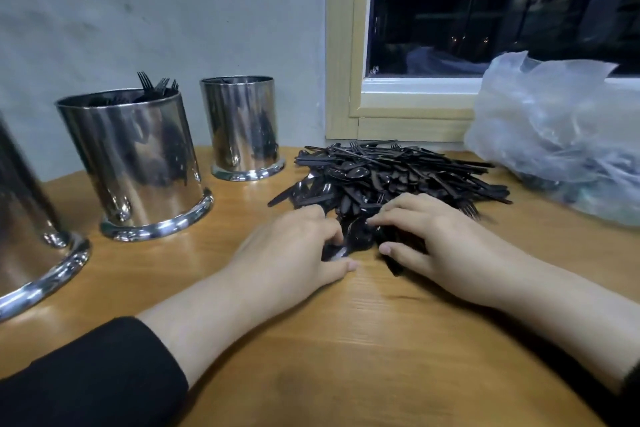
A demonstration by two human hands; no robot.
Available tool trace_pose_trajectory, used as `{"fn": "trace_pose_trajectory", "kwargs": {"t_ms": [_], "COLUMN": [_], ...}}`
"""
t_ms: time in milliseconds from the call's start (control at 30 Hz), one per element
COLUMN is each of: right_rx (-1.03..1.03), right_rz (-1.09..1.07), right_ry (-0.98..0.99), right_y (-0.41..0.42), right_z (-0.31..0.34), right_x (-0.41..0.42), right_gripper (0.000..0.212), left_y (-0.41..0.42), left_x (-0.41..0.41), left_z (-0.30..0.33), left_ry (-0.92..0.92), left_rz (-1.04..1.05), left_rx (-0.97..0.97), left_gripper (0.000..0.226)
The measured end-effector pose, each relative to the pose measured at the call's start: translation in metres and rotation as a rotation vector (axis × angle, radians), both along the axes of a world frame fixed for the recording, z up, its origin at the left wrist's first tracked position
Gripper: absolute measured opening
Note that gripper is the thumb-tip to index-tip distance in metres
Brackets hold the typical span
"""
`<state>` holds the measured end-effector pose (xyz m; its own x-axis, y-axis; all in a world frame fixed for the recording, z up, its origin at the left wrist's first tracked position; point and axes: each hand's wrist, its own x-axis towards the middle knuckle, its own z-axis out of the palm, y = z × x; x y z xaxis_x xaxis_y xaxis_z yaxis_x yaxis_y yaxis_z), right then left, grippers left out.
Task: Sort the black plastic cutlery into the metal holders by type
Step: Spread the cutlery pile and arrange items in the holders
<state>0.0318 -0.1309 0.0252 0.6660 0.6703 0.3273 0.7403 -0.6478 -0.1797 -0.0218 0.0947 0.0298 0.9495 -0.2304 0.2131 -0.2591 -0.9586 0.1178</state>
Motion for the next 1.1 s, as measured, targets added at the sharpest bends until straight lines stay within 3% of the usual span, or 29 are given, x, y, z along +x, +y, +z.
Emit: {"fn": "trace_pose_trajectory", "kwargs": {"t_ms": [167, 333, 500, 633, 700, 800, 933, 1033, 1100], "right_rx": [0.152, 0.390, 0.505, 0.682, 0.795, 0.824, 0.933, 1.047, 0.980], "right_rz": [0.007, -0.130, -0.221, -0.171, -0.111, -0.062, -0.068, -0.136, -0.211], "right_ry": [0.028, 0.061, 0.124, 0.351, 0.479, 0.415, 0.326, 0.278, 0.173], "right_y": [-0.004, -0.007, -0.004, 0.003, 0.008, 0.012, 0.008, -0.003, -0.015], "right_z": [0.000, 0.002, 0.004, 0.007, 0.008, 0.010, 0.017, 0.023, 0.021], "right_x": [0.002, 0.005, 0.000, -0.007, -0.009, -0.009, -0.010, -0.005, 0.003], "right_gripper": [0.028, 0.013, 0.018, 0.035, 0.033, 0.008, 0.013, 0.015, 0.018], "left_y": [-0.007, 0.002, 0.006, 0.004, -0.001, -0.010, -0.028, -0.035, -0.031], "left_x": [0.002, 0.006, 0.006, 0.001, 0.000, 0.004, 0.015, 0.031, 0.044], "left_z": [-0.006, -0.005, -0.003, 0.000, 0.000, -0.003, 0.005, 0.015, 0.019], "left_ry": [-0.056, -0.074, -0.138, -0.122, -0.102, -0.096, -0.094, -0.183, -0.251], "left_rz": [0.004, 0.023, 0.023, -0.041, -0.084, -0.141, -0.148, -0.039, 0.037], "left_rx": [-0.110, -0.292, -0.469, -0.617, -0.631, -0.619, -0.603, -0.790, -1.013], "left_gripper": [0.014, 0.019, 0.019, 0.015, 0.011, 0.007, 0.017, 0.029, 0.031]}}
